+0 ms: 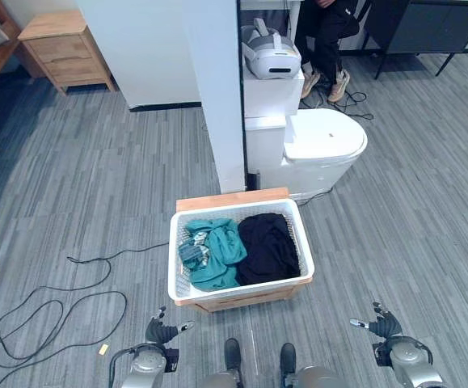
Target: Grab the laundry basket,head to the washer,open it,put in the laundry and shut it.
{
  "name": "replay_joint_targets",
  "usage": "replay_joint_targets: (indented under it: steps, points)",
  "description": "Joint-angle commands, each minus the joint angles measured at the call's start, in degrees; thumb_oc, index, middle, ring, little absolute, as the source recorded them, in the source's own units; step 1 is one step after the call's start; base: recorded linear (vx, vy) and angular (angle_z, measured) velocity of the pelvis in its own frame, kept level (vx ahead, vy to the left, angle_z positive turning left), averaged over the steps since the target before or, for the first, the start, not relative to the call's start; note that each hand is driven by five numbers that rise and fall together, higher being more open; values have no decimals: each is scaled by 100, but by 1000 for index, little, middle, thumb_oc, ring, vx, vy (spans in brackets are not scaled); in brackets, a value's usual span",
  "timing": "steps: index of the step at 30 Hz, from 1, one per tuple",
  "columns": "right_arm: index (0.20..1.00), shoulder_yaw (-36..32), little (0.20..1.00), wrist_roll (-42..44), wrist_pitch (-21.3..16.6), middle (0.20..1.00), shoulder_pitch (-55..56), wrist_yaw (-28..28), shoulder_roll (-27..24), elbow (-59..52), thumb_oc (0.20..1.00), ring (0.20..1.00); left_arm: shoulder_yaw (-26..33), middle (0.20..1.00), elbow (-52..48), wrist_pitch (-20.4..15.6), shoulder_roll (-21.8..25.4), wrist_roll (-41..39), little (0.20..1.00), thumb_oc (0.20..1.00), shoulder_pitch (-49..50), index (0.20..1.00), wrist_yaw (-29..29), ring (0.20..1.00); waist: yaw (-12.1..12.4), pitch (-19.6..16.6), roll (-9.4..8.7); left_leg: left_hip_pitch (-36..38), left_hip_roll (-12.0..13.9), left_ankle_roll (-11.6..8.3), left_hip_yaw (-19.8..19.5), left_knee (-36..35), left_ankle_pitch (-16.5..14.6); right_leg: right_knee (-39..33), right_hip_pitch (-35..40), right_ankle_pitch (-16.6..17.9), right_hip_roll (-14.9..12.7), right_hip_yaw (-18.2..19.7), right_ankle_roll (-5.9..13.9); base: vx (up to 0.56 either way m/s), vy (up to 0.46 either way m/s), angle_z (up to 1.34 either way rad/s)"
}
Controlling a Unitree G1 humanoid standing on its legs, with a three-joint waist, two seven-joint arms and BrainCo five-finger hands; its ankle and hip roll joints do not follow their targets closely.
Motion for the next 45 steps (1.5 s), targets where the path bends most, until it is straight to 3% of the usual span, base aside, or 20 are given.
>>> replay_joint_targets:
  steps: [1, 8, 16, 19, 20, 21, 22, 25, 30, 35, 40, 44, 45]
  points:
    - [1000, -63, 1000, -126, -187, 1000, -351, -42, -111, -234, 1000, 1000, 298, 1000, -266, -176, 326, 52, 1000, 1000, 73, 1000, 147, 1000, 288, -106, -284, 490, 33, -10, 345, 672, -1317, 102, -482, -134, -423, 129, 653, 83, 30, -17]
    - [1000, 242, 1000, -126, -86, 1000, -1172, -289, -185, -301, 1000, 1000, 290, 1000, -308, -198, 563, -129, 1000, 1000, -623, 1000, 611, 1000, 359, 5, -233, 361, -8, 10, 373, 420, -1175, 115, -801, -58, -489, 128, 722, -14, 8, -3]
    - [1000, 918, 1000, -40, -17, 1000, -2424, -570, 71, 69, 1000, 1000, -392, 1000, 296, -214, 545, -203, 1000, 1000, -1904, 1000, 1008, 1000, 360, 332, -245, -516, -15, 15, 346, 566, -980, 362, -1624, 64, -564, 130, 676, -86, -1, -1]
    - [1000, 1450, 1000, -111, 83, 1000, -3075, -650, 406, 762, 1000, 1000, -940, 1000, 1033, -121, 337, -113, 1000, 1000, -2595, 1000, 1088, 1000, 390, 597, -254, -903, -19, -9, 279, 711, -908, 477, -1939, 115, -630, 142, 653, -47, -30, 0]
    - [884, 1501, 884, -89, 98, 884, -3131, -652, 461, 861, 884, 884, -1020, 1000, 1078, -119, 313, -74, 1000, 1000, -2660, 1000, 1075, 1000, 393, 633, -247, -950, -25, -11, 261, 727, -896, 479, -1968, 123, -632, 157, 649, 0, 0, 0]
    - [620, 1501, 620, -88, 97, 620, -3132, -652, 461, 862, 620, 620, -1021, 843, 1079, -119, 314, -74, 843, 843, -2662, 843, 1075, 843, 393, 633, -247, -952, -25, -11, 261, 728, -896, 479, -1969, 123, -632, 157, 649, -12, -15, 7]
    - [200, 1541, 200, 39, 78, 200, -3226, -655, 581, 1004, 200, 200, -1153, 200, 1144, -121, 210, -100, 200, 200, -2825, 200, 1056, 200, 394, 695, -236, -1040, -18, -22, 233, 764, -871, 493, -2030, 132, -644, 166, 640, -8, -19, 7]
    - [200, 1511, 200, 215, 39, 200, -3170, -646, 677, 986, 200, 200, -1184, 200, 1089, -136, 140, -145, 200, 200, -2814, 200, 1043, 200, 394, 717, -228, -1043, -11, -28, 222, 769, -861, 502, -2029, 131, -639, 170, 635, 22, -25, 8]
    - [200, 1269, 200, 556, -207, 200, -2651, -612, 697, 191, 200, 200, -994, 200, 97, -265, 34, -301, 200, 200, -2239, 200, 949, 200, 380, 607, -235, -857, -4, -33, 229, 717, -918, 465, -1865, 60, -593, 177, 626, 36, -25, 3]
    - [200, 560, 200, 274, -390, 200, -1406, -370, 14, -1715, 200, 200, -287, 200, -1657, -418, 182, -382, 200, 200, -849, 200, 748, 200, 280, 313, -274, -310, 47, -21, 326, 703, -1149, 357, -1362, -70, -461, 195, 653, 69, -28, 1]
    - [200, -42, 200, 124, -450, 200, -514, -171, -138, -2684, 200, 200, -56, 200, -2447, -420, 253, -323, 200, 200, -121, 200, 511, 200, 119, 67, -278, 138, 55, 17, 473, 652, -1284, 292, -1042, -123, -401, 298, 689, 39, 18, -16]
    - [200, -557, 200, 126, -483, 200, 389, 80, -71, -3301, 200, 200, -179, 200, -3063, -383, 276, -181, 200, 200, 310, 200, 88, 200, -263, -165, -230, 601, 53, 88, 778, 589, -1470, 301, -820, -131, -325, 553, 751, 38, 61, -31]
    - [200, -558, 200, 126, -480, 200, 392, 81, -68, -3307, 200, 200, -178, 200, -3064, -382, 279, -181, 200, 200, 311, 200, 88, 200, -256, -176, -243, 585, 43, 88, 787, 583, -1447, 297, -840, -115, -333, 563, 748, -11, 81, -67]
